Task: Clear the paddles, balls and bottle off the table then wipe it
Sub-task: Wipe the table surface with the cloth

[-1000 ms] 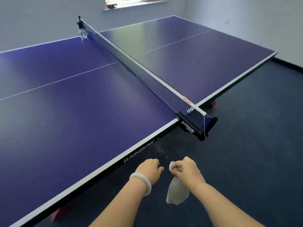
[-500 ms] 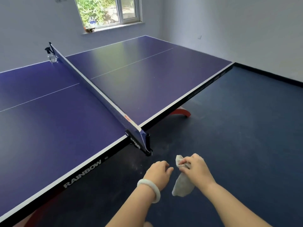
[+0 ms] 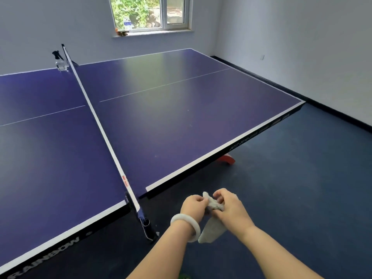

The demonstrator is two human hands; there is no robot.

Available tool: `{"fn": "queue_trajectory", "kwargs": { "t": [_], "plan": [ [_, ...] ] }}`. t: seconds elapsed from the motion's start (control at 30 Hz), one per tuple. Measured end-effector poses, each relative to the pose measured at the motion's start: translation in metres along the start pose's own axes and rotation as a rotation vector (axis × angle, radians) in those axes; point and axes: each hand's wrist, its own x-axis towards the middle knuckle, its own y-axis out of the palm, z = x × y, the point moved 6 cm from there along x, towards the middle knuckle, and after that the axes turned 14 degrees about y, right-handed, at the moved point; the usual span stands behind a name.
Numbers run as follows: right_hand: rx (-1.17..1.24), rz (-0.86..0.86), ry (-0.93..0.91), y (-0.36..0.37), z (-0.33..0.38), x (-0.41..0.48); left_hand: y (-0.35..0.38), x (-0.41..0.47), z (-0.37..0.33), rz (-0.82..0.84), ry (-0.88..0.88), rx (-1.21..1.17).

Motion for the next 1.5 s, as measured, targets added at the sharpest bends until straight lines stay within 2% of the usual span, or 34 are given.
{"fn": "queue_trajectory", "kwargs": {
  "t": [0.1, 0.23, 0.4, 0.7, 0.83, 0.93, 1.23, 1.3, 1.37, 1.43, 1.5],
  "plan": [
    [-0.012, 0.047, -0.014, -0.004, 0.014, 0.049, -0.007, 0.043, -0.007, -0.069, -0.020, -0.105],
    [-0.058, 0.171, -0.050, 0.004, 0.022, 0.092, -0.015, 0.082, -0.005, -0.175, -0.073, -0.069],
    [-0.250, 0.281, -0.111, 0.003, 0.030, 0.164, -0.020, 0.128, 0.005, -0.338, -0.130, -0.211],
    [-0.483, 0.554, -0.354, 0.001, 0.072, 0.284, -0.027, 0.164, -0.021, -0.617, -0.159, -0.238],
    [-0.512, 0.596, -0.453, 0.016, 0.100, 0.305, -0.042, 0.154, -0.013, -0.829, -0.224, -0.278],
    [-0.538, 0.625, -0.489, 0.034, 0.113, 0.311, -0.058, 0.146, -0.006, -0.929, -0.242, -0.283],
    [-0.679, 0.627, -0.544, 0.075, 0.142, 0.340, -0.137, 0.156, 0.002, -1.038, -0.079, -0.444],
    [-0.686, 0.618, -0.562, 0.084, 0.154, 0.349, -0.161, 0.153, 0.014, -1.137, -0.148, -0.335],
    [-0.670, 0.591, -0.590, 0.096, 0.167, 0.354, -0.176, 0.152, 0.027, -1.165, -0.287, -0.089],
    [-0.651, 0.561, -0.621, 0.107, 0.178, 0.356, -0.176, 0.160, 0.036, -1.028, -0.415, 0.260],
    [-0.659, 0.537, -0.676, 0.117, 0.184, 0.355, -0.163, 0.173, 0.045, -0.881, -0.416, 0.466]
  ]
}}
